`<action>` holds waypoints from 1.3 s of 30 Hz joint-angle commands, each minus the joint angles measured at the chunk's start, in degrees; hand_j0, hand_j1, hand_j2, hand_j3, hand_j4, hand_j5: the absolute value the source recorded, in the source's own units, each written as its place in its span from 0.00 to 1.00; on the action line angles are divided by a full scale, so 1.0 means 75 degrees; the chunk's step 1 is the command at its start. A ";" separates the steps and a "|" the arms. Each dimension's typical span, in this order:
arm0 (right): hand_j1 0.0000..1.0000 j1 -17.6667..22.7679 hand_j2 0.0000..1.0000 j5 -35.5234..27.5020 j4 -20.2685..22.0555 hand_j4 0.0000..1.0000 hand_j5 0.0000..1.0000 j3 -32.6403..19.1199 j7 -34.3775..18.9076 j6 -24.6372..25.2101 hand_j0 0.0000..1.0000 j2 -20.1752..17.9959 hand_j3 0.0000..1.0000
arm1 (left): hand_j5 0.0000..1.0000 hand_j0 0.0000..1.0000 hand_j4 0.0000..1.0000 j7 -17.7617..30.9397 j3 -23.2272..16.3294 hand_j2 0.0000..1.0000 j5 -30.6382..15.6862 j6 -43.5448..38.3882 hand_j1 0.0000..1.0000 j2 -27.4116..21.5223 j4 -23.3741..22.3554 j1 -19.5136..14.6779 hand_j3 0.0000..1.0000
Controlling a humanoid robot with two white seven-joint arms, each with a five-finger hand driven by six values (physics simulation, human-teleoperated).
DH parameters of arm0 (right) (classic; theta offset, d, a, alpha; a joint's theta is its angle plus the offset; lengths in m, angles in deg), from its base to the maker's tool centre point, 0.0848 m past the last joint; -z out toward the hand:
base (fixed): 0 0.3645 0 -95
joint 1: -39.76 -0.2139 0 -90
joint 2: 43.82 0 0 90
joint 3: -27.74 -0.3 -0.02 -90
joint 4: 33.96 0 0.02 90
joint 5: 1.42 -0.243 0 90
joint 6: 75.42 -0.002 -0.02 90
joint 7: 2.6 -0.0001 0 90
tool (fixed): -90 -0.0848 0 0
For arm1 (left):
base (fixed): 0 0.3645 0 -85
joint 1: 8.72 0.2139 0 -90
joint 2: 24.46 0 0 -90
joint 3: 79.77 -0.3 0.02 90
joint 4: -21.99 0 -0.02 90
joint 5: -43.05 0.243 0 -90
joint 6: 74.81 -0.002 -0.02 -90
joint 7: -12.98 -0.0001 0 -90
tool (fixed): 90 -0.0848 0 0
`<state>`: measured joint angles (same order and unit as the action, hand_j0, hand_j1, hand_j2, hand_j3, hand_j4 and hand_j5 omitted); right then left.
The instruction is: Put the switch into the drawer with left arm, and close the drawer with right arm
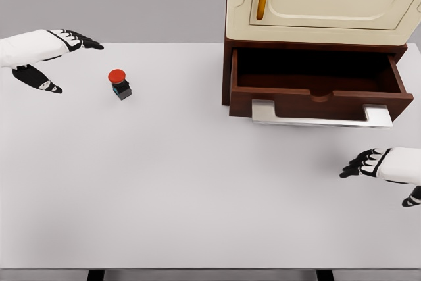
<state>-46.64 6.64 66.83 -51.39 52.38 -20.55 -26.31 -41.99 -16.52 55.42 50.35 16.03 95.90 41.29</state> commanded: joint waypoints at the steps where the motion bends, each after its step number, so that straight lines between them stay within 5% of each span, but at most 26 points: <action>1: 1.00 0.0012 1.00 -0.0042 0.0002 1.00 1.00 0.0004 0.0002 0.0018 1.00 -0.0014 1.00 | 1.00 1.00 1.00 -0.0004 0.0004 1.00 -0.0044 -0.0022 1.00 -0.0007 0.0000 0.0000 1.00; 7: 1.00 -0.0058 1.00 -0.0042 0.0002 1.00 1.00 0.0004 0.0002 0.0018 1.00 -0.0014 1.00 | 1.00 1.00 1.00 -0.0004 0.0004 1.00 0.0296 -0.0022 1.00 0.0250 0.0000 -0.0140 1.00; 11: 1.00 -0.0117 1.00 -0.0054 0.0002 1.00 1.00 0.0004 0.0002 0.0018 1.00 -0.0060 1.00 | 1.00 1.00 1.00 -0.0004 -0.1015 1.00 0.0566 -0.0022 1.00 0.0520 -0.0117 -0.0902 1.00; 16: 1.00 -0.0117 1.00 -0.0054 0.0002 1.00 1.00 -0.0008 0.0002 0.0018 1.00 -0.0084 1.00 | 1.00 1.00 1.00 -0.0004 -0.1226 1.00 0.0846 -0.0022 1.00 0.0778 -0.0585 -0.1148 1.00; 18: 0.81 -0.0129 0.81 -0.0054 0.0002 0.81 0.81 -0.0043 0.0002 0.0018 0.81 -0.0107 0.81 | 1.00 1.00 1.00 -0.0004 -0.1308 1.00 0.1256 -0.0022 1.00 0.1234 -0.1369 -0.1488 1.00; 19: 0.59 -0.0117 0.59 -0.0054 0.0002 0.59 0.59 -0.0043 0.0002 0.0018 0.59 -0.0119 0.59 | 1.00 1.00 1.00 -0.0004 -0.1308 1.00 0.1479 -0.0022 1.00 0.1597 -0.1909 -0.1699 1.00; 21: 0.48 -0.0117 0.48 -0.0054 0.0002 0.48 0.48 -0.0055 0.0002 0.0018 0.48 -0.0330 0.48 | 1.00 1.00 1.00 -0.0004 -0.1320 1.00 0.1691 -0.0022 1.00 0.1715 -0.2238 -0.1793 1.00; 27: 0.51 -0.0012 0.51 -0.0054 -0.0009 0.51 0.51 -0.0348 0.0002 0.0018 0.51 -0.0342 0.51 | 1.00 1.00 1.00 -0.0004 -0.2363 1.00 0.2241 -0.0022 1.00 0.1879 -0.2226 -0.2063 1.00; 34: 0.53 0.0023 0.53 -0.0054 -0.0009 0.53 0.53 -0.0289 0.0002 0.0018 0.53 -0.0318 0.53 | 1.00 1.00 1.00 -0.0004 -0.2351 1.00 0.2218 -0.0022 1.00 0.2032 -0.2250 -0.2156 1.00; 39: 0.53 -0.0703 0.53 -0.0054 -0.0009 0.53 0.53 0.0812 0.0002 0.0018 0.53 -0.0318 0.53 | 1.00 1.00 1.00 -0.0004 -0.2351 1.00 0.2241 -0.0022 1.00 0.2043 -0.2296 -0.2145 1.00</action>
<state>-51.91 6.48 66.75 -48.19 52.39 -20.52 -28.59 -42.00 -34.20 72.44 50.34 31.36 78.86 25.21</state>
